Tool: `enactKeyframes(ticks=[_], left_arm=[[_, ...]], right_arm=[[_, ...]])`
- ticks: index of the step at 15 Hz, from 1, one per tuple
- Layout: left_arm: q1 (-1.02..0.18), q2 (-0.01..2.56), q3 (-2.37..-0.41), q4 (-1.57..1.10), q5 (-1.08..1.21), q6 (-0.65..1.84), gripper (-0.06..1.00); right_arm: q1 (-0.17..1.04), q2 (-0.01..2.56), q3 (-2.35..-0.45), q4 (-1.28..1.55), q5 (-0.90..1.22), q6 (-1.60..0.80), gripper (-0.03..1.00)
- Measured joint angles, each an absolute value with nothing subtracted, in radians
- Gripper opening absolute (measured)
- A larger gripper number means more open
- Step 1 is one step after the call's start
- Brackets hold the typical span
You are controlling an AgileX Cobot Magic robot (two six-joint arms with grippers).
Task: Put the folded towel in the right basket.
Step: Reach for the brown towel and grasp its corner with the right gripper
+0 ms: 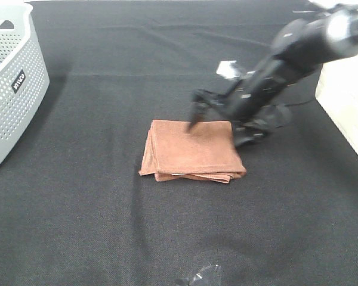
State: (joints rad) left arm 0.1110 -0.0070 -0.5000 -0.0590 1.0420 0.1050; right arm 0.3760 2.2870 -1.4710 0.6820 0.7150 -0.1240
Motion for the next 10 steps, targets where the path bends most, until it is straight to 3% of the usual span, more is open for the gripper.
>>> enactKeyframes(ticks=[1, 3, 7, 10], left_arm=[[0.111, -0.007, -0.500, -0.059, 1.042, 0.105, 0.98], [0.111, -0.007, -0.500, -0.059, 1.042, 0.105, 0.98], [0.111, -0.007, -0.500, -0.059, 1.042, 0.105, 0.98], [0.111, -0.007, -0.500, -0.059, 1.042, 0.105, 0.98]], right_arm=[[0.401, 2.296, -1.472, 0.713, 0.695, -0.136, 0.90], [0.413, 2.305, -1.472, 0.736, 0.678, -0.139, 0.73], [0.412, 2.319, -1.467, 0.755, 0.649, -0.141, 0.22], [0.412, 2.313, -1.466, 0.755, 0.648, -0.159, 0.20]])
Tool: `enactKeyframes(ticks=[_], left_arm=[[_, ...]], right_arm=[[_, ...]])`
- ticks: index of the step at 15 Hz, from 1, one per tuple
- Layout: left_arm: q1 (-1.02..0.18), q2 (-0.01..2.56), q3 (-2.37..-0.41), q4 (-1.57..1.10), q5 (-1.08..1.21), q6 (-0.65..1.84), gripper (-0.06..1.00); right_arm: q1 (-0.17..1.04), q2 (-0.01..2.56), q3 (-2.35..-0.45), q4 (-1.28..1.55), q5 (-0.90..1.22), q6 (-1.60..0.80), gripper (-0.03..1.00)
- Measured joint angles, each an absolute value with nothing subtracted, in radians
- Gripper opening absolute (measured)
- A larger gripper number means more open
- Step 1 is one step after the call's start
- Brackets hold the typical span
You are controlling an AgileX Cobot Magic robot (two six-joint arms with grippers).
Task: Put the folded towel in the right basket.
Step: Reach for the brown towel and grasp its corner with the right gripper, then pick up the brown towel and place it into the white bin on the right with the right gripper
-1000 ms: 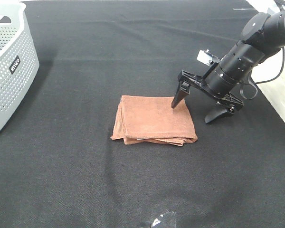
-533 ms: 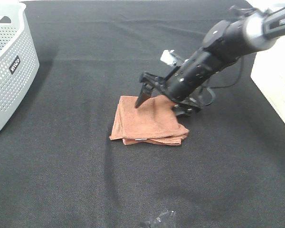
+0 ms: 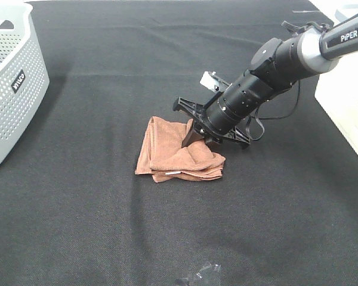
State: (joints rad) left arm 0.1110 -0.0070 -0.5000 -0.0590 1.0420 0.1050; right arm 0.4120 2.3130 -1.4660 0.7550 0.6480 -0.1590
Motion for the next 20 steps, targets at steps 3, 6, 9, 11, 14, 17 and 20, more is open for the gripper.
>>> enactKeyframes(ticks=[3, 6, 9, 11, 14, 17, 20], left_arm=[[0.111, -0.007, -0.500, -0.059, 1.042, 0.105, 0.98], [0.111, -0.007, -0.500, -0.059, 1.042, 0.105, 0.98], [0.111, -0.007, -0.500, -0.059, 1.042, 0.105, 0.98], [0.111, -0.007, -0.500, -0.059, 1.042, 0.105, 0.98], [0.111, -0.007, -0.500, -0.059, 1.042, 0.105, 0.98], [0.111, -0.007, -0.500, -0.059, 1.042, 0.105, 0.98], [0.111, -0.007, -0.500, -0.059, 1.042, 0.105, 0.98]], right_arm=[[0.420, 2.278, -1.452, 0.731, 0.631, -0.161, 0.20], [0.423, 2.225, -1.442, 0.675, 0.668, -0.164, 0.20], [0.423, 2.048, -1.441, 0.557, 0.715, -0.153, 0.20], [0.423, 1.936, -1.441, 0.488, 0.733, -0.124, 0.20], [0.406, 1.749, -1.442, 0.344, 0.738, -0.054, 0.20], [0.273, 1.648, -1.486, 0.307, 0.764, -0.026, 0.20], [0.125, 1.569, -1.537, 0.302, 0.790, -0.032, 0.20]])
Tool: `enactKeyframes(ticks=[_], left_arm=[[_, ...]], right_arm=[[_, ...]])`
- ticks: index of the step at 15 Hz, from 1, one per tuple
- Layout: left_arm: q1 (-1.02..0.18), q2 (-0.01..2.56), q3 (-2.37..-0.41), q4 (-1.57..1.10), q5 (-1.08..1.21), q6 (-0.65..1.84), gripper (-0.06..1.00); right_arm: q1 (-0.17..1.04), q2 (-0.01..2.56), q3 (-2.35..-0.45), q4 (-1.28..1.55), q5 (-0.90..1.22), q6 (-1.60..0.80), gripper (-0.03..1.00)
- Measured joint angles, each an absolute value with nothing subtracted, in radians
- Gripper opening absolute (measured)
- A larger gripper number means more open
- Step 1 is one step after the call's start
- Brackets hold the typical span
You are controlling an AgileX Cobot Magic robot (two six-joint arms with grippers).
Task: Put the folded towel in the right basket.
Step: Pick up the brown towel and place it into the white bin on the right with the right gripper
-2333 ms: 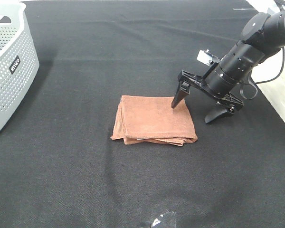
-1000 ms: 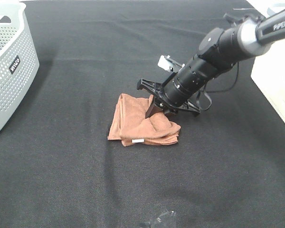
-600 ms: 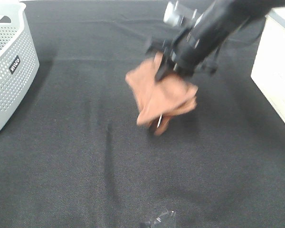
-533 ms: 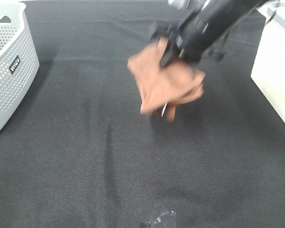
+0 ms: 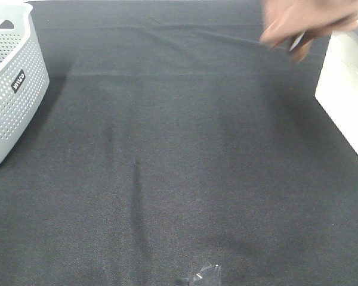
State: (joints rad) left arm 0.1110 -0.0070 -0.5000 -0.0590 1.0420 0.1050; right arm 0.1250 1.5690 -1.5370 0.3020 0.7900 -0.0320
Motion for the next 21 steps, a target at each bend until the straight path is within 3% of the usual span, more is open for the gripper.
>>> enactKeyframes(ticks=[7, 13, 18, 19, 20, 21], left_arm=[[0.111, -0.007, -0.500, -0.059, 1.042, 0.105, 0.98], [0.111, -0.007, -0.500, -0.059, 1.042, 0.105, 0.98], [0.111, -0.007, -0.500, -0.059, 1.042, 0.105, 0.98], [0.111, -0.007, -0.500, -0.059, 1.042, 0.105, 0.98], [0.111, -0.007, -0.500, -0.059, 1.042, 0.105, 0.98], [0.111, -0.007, -0.500, -0.059, 1.042, 0.105, 0.98]], right_arm=[[-0.062, 1.552, -1.559, 0.303, 0.794, -0.032, 0.20], [-0.345, 1.607, -1.559, 0.296, 0.797, -0.033, 0.20], [-0.359, 1.748, -1.559, 0.238, 0.823, -0.034, 0.20], [-0.359, 1.764, -1.559, 0.228, 0.816, -0.036, 0.29], [-0.359, 1.775, -1.559, 0.217, 0.810, -0.043, 0.50], [-0.359, 1.775, -1.559, 0.217, 0.810, -0.043, 0.50]])
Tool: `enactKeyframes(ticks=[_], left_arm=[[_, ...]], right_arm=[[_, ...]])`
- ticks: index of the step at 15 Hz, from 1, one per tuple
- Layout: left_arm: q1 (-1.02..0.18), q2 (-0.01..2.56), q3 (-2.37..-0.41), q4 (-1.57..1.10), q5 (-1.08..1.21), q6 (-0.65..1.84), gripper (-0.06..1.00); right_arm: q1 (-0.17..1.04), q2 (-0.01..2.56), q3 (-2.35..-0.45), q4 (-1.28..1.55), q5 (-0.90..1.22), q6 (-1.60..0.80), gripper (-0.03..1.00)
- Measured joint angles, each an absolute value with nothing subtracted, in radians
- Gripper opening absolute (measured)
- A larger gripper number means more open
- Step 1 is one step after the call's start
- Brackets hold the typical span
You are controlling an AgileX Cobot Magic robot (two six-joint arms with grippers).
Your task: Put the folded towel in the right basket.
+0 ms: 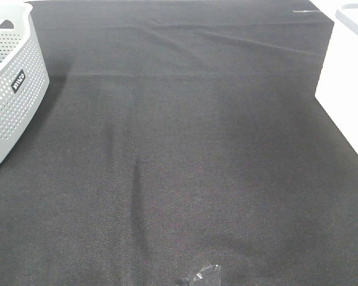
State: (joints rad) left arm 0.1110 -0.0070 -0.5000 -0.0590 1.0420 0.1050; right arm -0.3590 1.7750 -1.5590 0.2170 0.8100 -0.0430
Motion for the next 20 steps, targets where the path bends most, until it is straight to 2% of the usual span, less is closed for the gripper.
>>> enactKeyframes(ticks=[1, 2, 4, 6, 10, 12, 14, 16, 17, 18, 20], left_arm=[[0.111, -0.007, -0.500, -0.059, 1.042, 0.105, 0.98], [0.111, -0.007, -0.500, -0.059, 1.042, 0.105, 0.98], [0.111, -0.007, -0.500, -0.059, 1.042, 0.105, 0.98], [0.111, -0.007, -0.500, -0.059, 1.042, 0.105, 0.98], [0.111, -0.007, -0.500, -0.059, 1.042, 0.105, 0.98], [0.111, -0.007, -0.500, -0.059, 1.042, 0.105, 0.98], [0.111, -0.007, -0.500, -0.059, 1.042, 0.105, 0.98], [0.111, -0.007, -0.500, -0.059, 1.042, 0.105, 0.98], [0.111, -0.007, -0.500, -0.059, 1.042, 0.105, 0.98], [0.111, -0.007, -0.500, -0.059, 1.042, 0.105, 0.98], [0.111, -0.007, -0.500, -0.059, 1.042, 0.105, 0.98]], right_arm=[[-0.359, 1.779, -1.559, 0.212, 0.805, -0.053, 0.74], [-0.359, 1.779, -1.559, 0.204, 0.799, -0.062, 0.87], [-0.359, 1.779, -1.560, 0.200, 0.797, -0.063, 0.95], [-0.346, 1.772, -1.562, 0.191, 0.848, -0.064, 0.97], [-0.146, 1.701, -1.624, 0.093, 0.920, -0.027, 0.97], [-0.089, 1.656, -1.629, 0.058, 1.005, 0.000, 0.97], [-0.081, 1.565, -1.528, 0.047, 1.033, 0.021, 0.97], [-0.081, 1.418, -1.347, 0.040, 0.942, 0.026, 0.97], [-0.081, 1.418, -1.347, 0.040, 0.942, 0.026, 0.97], [-0.081, 1.278, -1.196, 0.038, 0.847, 0.024, 0.97], [-0.081, 1.091, -1.060, 0.038, 0.768, 0.017, 0.97]])
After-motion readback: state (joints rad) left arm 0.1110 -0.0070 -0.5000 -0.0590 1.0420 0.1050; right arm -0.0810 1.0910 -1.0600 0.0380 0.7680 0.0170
